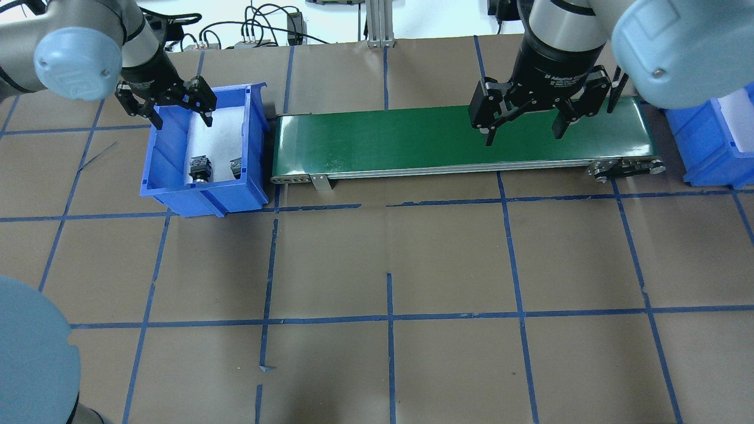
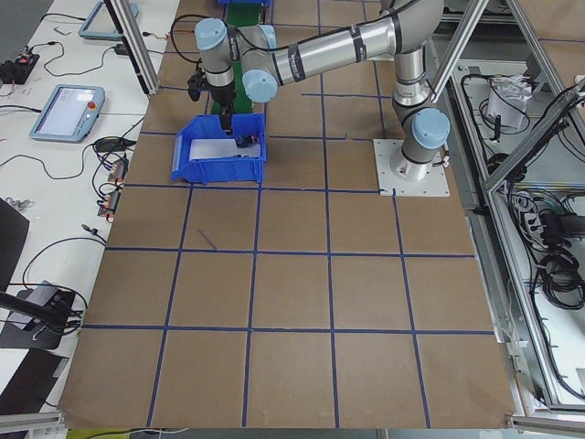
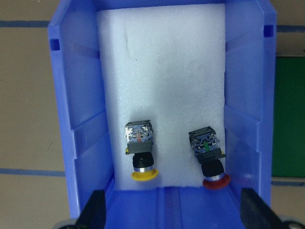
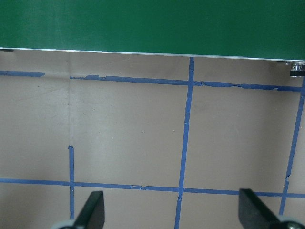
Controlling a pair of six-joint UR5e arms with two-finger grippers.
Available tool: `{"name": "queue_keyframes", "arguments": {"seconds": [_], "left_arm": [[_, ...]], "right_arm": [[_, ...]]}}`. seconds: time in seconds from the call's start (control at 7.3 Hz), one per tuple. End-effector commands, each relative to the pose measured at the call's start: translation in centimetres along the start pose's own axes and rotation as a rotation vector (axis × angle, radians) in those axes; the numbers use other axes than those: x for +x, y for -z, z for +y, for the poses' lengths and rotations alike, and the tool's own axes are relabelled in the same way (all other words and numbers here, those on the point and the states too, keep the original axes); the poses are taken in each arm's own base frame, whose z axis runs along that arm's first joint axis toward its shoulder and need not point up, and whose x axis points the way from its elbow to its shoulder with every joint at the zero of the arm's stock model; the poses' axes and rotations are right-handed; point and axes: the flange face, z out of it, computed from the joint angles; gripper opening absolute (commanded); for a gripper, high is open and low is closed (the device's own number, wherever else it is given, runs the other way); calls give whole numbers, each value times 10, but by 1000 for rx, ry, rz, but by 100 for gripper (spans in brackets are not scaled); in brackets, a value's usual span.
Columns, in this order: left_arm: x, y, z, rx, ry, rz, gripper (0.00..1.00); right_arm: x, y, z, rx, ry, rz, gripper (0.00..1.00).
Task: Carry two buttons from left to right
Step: 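Lower the left gripper and grasp the yellow-capped button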
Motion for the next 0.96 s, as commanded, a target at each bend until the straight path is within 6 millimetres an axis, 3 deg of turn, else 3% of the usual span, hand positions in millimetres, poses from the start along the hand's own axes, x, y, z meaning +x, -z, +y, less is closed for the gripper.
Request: {"name": "queue_keyframes", "arguments": {"seconds": [0.0,0.41,0.55,0.82], "left_arm": [[-2,-57,-8,-10,-22,-9,99],[-4,-91,-1,-75,-70,5,98],[-20,-94,1,-85,-78,-6,96],[-22,-98,1,-98,-97,-29,85]], "right_arm": [[0,-1,-1,-1,0,-1,100],[0,0,-1,2,0,0,100],[0,-1,-1,0,0,0,100],[0,-1,-1,-1,0,-1,100]]}}
